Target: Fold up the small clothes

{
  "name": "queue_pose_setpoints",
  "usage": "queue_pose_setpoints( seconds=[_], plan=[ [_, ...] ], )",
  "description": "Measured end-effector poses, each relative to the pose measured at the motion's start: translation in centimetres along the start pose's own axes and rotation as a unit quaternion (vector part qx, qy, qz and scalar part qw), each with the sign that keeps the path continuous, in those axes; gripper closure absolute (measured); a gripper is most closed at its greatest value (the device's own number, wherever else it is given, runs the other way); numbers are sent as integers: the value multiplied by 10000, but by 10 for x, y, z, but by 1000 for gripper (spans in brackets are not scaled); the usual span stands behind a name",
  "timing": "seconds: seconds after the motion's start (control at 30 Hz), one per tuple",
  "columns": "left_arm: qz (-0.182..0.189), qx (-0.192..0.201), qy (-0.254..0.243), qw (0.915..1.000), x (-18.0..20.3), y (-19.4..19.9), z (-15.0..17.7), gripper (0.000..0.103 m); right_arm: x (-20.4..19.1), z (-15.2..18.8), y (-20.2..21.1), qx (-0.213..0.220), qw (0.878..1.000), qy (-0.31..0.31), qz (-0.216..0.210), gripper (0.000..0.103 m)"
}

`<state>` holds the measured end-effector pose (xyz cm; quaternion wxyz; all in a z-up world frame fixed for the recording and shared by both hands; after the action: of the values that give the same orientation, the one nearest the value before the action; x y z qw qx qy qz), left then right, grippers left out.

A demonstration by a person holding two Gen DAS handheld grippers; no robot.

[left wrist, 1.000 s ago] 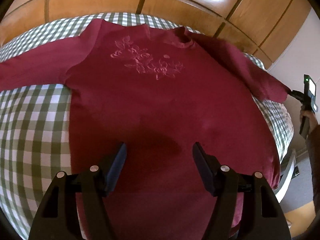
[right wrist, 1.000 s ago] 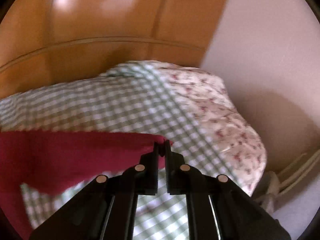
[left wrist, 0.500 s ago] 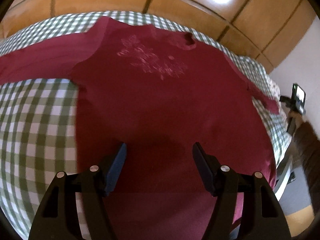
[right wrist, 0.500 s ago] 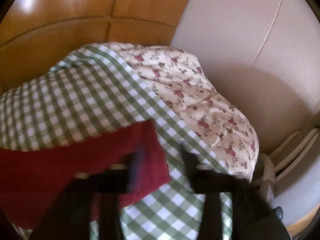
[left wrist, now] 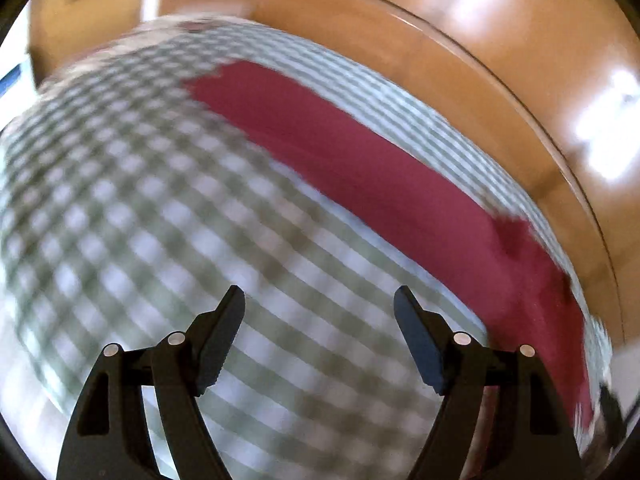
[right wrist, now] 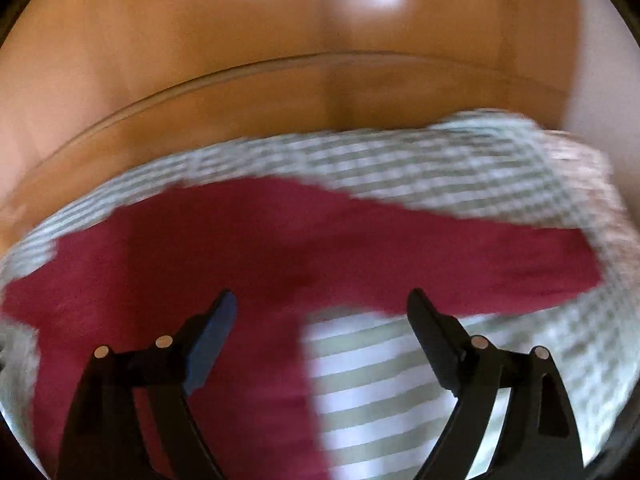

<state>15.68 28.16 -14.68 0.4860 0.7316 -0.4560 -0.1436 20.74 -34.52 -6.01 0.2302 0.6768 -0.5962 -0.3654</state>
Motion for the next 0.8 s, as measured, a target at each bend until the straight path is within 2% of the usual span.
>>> queue_pose_setpoints(
  seconds=[0.1, 0.17, 0.3, 0.43, 0.57, 0.63, 0.67, 0.7, 0.73, 0.8],
  plan=[
    [-290, 141, 510, 9982, -48, -11, -37, 27, -63, 24, -27, -267, 9984, 318, -396, 16],
    [-420, 258, 761, 9959, -74, -16, -63, 27, -90, 40, -48, -475, 9967, 439, -488, 16],
    [-529, 466, 870, 9937, -96, -23, -104, 27, -104, 58, -78, -716, 9960, 413, -347, 14],
    [-485, 460, 892, 9938, -104, -43, -132, 27, -103, 59, -88, -670, 9971, 307, -211, 10],
    [-423, 357, 670, 9962, -90, -66, -148, 37, -101, 60, -95, -721, 9967, 347, -152, 5],
    [-511, 316, 556, 9966, -87, -76, -150, 48, -102, 61, -91, -719, 9966, 380, -95, 4],
    [-484, 297, 507, 9971, -84, -79, -151, 62, -103, 61, -92, -718, 9966, 396, -69, 4],
    [-397, 264, 444, 9979, -81, -82, -152, 89, -102, 61, -93, -715, 9966, 402, -61, 4],
    [-335, 230, 365, 9985, -77, -81, -151, 95, -101, 62, -91, -711, 9966, 400, -64, 4],
    [-364, 472, 320, 9977, -76, -69, -152, 96, -101, 62, -92, -699, 9967, 399, -68, 4]
  ],
)
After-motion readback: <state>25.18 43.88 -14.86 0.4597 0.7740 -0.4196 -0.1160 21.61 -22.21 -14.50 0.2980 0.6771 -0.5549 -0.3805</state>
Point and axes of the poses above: each gripper's, at about its wrist camera, not at the fingertips, and y roughly against the way its jaws point, x to its right, z to its underside, the point moved 10 cm from there along -y, roughly the way its jaws point, and after that the axes turned 8 degrees about -z, right-handed, at the moved point
